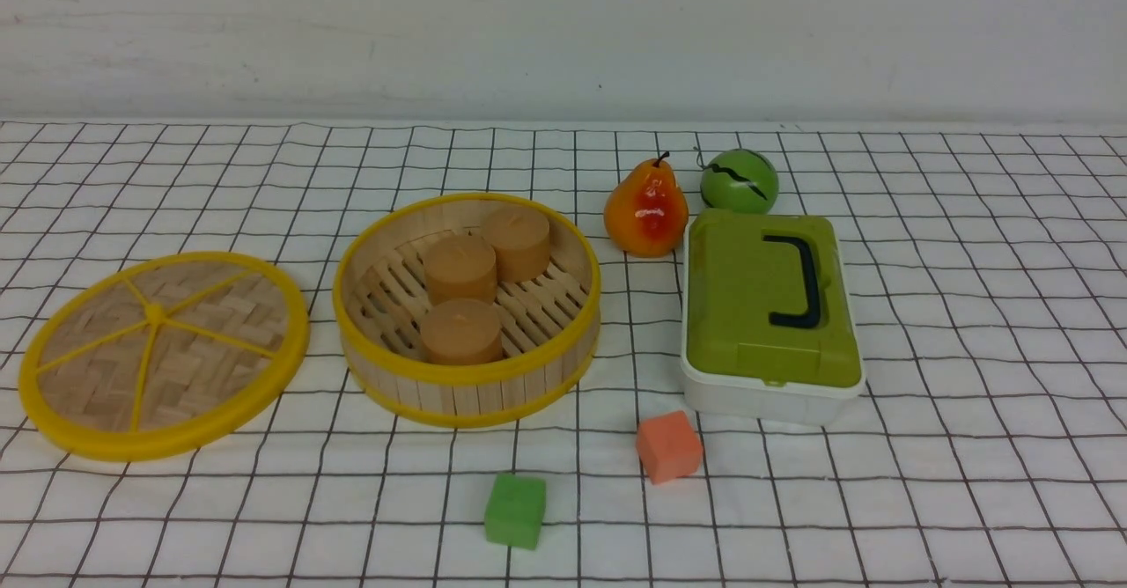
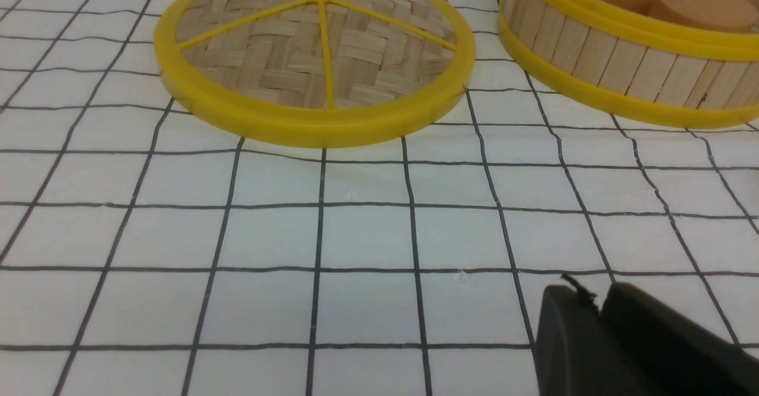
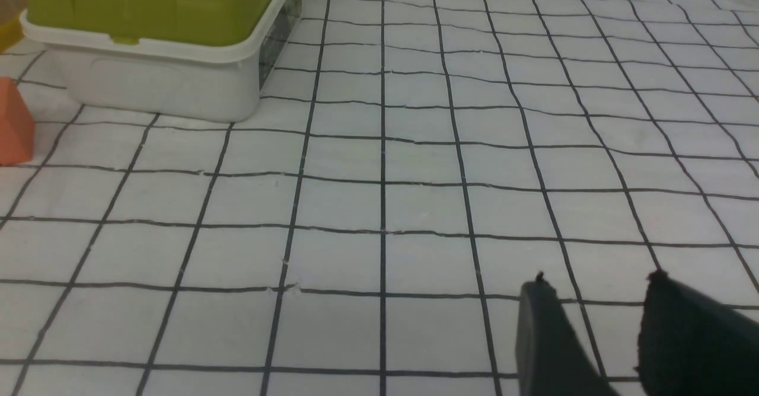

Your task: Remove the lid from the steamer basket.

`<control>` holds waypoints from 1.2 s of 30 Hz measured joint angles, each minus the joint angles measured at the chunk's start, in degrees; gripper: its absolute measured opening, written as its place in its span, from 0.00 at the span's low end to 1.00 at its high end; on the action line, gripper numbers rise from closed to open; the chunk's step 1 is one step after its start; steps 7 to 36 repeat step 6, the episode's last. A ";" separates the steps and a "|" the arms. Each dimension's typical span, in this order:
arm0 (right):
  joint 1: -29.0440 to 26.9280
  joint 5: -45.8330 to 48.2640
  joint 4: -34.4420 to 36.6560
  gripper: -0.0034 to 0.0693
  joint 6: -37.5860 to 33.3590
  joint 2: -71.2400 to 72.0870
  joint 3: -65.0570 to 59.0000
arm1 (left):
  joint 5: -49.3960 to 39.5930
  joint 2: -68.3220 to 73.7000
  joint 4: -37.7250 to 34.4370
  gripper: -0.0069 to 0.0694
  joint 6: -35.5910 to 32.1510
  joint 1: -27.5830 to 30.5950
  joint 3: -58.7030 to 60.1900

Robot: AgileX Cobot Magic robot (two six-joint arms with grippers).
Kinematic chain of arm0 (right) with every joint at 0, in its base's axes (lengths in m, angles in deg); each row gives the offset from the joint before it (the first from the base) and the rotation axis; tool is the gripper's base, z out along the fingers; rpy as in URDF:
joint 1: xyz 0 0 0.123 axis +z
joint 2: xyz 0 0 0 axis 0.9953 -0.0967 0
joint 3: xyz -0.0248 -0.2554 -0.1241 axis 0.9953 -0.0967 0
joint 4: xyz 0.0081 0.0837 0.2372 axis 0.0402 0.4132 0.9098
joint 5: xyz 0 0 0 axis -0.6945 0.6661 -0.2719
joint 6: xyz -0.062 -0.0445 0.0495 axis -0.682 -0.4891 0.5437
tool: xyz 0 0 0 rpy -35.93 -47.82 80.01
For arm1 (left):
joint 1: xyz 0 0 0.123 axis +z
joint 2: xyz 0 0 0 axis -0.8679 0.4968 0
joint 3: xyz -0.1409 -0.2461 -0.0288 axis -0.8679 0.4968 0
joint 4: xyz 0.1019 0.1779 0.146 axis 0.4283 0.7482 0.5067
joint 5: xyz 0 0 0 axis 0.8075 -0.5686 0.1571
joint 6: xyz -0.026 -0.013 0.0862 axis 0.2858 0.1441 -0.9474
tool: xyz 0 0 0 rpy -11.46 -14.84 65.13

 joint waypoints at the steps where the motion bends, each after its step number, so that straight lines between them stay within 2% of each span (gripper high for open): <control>1: 0.00 0.00 0.00 0.38 0.00 0.00 0.00 | 0.00 0.00 0.00 0.19 0.00 0.00 0.00; 36: 0.00 0.00 0.00 0.38 0.00 0.00 0.00 | 0.00 0.00 0.00 0.19 0.00 0.00 0.00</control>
